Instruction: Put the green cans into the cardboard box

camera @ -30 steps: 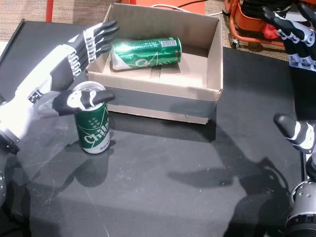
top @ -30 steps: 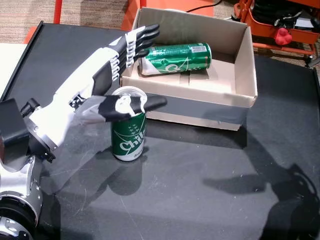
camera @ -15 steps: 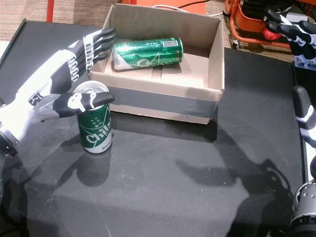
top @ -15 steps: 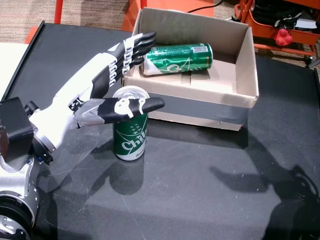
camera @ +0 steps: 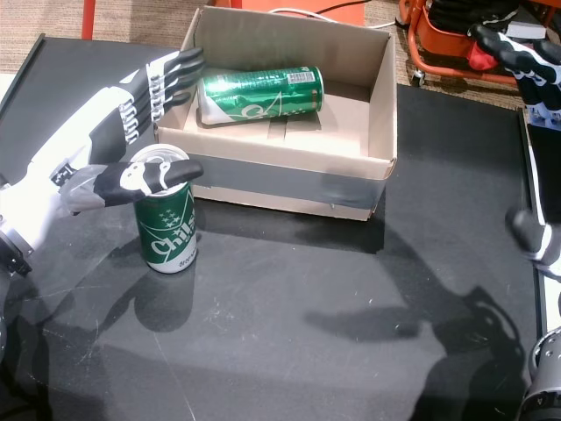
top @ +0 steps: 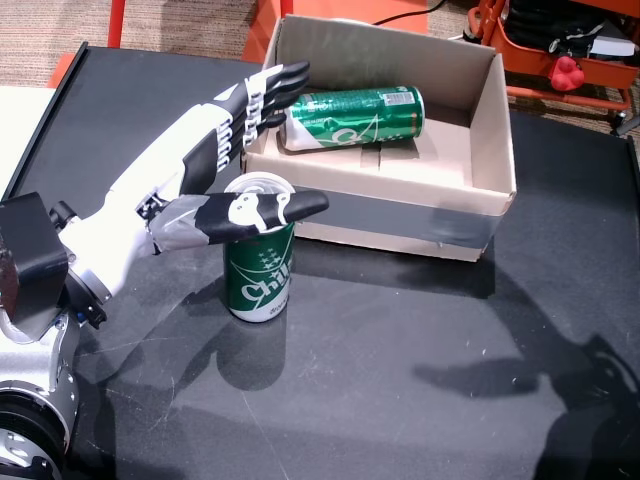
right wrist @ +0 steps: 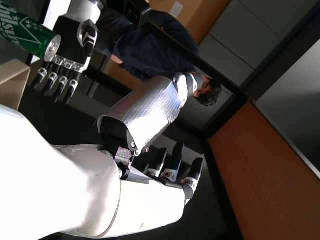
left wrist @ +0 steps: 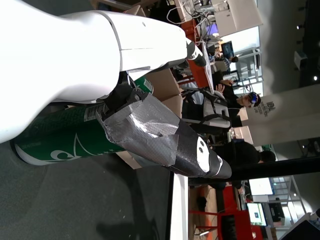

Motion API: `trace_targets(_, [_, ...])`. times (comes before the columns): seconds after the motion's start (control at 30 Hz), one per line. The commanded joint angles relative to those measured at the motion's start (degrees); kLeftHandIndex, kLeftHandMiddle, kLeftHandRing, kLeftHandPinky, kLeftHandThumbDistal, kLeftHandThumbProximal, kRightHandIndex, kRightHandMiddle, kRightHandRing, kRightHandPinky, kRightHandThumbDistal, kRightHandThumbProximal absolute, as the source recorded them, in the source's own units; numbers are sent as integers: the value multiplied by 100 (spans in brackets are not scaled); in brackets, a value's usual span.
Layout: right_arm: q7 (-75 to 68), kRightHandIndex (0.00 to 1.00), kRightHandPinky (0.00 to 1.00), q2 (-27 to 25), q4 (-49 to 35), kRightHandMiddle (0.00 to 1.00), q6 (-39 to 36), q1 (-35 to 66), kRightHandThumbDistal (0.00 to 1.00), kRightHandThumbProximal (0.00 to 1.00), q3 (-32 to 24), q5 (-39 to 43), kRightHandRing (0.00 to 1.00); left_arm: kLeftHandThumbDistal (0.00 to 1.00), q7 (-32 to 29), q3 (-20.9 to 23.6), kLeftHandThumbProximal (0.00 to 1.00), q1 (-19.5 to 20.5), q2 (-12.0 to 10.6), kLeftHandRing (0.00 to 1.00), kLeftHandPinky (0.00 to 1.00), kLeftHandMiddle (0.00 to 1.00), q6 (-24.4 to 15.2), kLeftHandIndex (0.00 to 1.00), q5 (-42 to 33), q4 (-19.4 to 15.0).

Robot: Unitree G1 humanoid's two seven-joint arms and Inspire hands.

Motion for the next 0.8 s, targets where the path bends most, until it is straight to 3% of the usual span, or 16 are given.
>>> trace_targets(0.0, [-44,86,89,44,-88,75,-83,137,100,93,-49,-1,74,100,33,-13,42,20,-54,100,100,100,-7,100,62,81])
trace_targets(0.1, [-2,85,96,65,-85,75,-146,137,100,98,-66,28,75,100,59,-22,44,22,-100,100,100,100,-17,100,80,138])
trace_targets(0.17, [61,86,96,-8,-30,75,-32,104,100,91,-55,53,75,100,74,-42,44,19,-132,100,100,100,-23,100,107,175])
trace_targets(0.3, [37,85,86,-38,-7,74,100,79,100,86,-78,75,73,100,84,-55,44,31,-215,100,100,100,52,100,141,227])
trace_targets(0.5, [255,87,90,-106,147,75,145,-27,100,82,-139,125,73,100,172,-108,44,140,-374,100,100,100,-40,100,259,289])
trace_targets(0.77, [384,82,91,-50,301,73,-53,-148,100,89,-220,165,73,100,383,-234,46,320,-425,100,100,100,-98,100,425,253])
